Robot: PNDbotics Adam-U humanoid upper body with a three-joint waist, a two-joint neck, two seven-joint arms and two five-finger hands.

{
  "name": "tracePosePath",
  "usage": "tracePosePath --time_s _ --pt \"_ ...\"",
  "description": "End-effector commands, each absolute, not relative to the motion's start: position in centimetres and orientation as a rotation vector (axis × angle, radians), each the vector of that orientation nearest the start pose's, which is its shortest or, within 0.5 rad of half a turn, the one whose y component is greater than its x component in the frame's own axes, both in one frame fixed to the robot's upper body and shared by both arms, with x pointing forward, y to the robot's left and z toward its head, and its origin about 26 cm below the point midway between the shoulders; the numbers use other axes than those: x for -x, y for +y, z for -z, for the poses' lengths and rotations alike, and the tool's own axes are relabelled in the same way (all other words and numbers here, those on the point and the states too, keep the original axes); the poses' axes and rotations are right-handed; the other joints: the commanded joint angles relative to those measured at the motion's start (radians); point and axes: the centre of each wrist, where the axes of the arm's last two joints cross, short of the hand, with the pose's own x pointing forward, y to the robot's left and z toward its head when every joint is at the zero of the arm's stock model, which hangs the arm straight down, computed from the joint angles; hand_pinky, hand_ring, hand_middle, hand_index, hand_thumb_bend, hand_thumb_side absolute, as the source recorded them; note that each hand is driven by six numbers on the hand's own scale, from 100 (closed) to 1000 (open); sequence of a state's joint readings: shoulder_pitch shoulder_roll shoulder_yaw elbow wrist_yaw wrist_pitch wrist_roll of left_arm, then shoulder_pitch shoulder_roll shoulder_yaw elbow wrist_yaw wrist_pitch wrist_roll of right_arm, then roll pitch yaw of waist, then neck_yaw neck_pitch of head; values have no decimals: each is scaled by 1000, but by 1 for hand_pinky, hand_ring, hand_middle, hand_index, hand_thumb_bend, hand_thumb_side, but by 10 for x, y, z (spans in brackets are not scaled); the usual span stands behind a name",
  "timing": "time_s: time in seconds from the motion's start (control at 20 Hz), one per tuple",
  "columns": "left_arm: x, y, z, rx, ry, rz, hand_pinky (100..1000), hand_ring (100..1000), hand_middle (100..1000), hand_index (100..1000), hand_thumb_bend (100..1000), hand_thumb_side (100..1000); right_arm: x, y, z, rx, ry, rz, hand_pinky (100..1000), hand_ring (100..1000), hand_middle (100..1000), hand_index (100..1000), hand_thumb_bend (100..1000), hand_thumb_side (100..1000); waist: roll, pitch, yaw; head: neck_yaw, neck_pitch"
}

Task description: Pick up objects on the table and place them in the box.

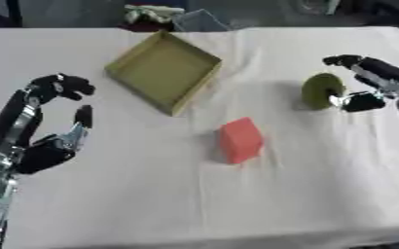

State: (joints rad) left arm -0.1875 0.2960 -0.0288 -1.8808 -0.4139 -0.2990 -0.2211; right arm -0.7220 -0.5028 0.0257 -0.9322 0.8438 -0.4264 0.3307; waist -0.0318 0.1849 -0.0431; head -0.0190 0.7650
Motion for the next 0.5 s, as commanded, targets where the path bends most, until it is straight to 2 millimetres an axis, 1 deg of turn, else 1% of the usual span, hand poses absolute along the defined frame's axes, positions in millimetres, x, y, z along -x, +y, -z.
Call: tracePosePath --time_s 0.05,0.5 --pt "-302 267 -145 -409 -2197 957 678 800 625 749 107 551 -447 -363 -136 787 -1412 -1504 935 952 918 1000 100 374 2 -15 -1 -1 5" --pt "-302 267 -145 -404 -2199 961 679 801 626 749 107 551 -452 -361 -130 831 -1333 -1548 932 951 930 1000 100 381 4 -15 0 -2 5"
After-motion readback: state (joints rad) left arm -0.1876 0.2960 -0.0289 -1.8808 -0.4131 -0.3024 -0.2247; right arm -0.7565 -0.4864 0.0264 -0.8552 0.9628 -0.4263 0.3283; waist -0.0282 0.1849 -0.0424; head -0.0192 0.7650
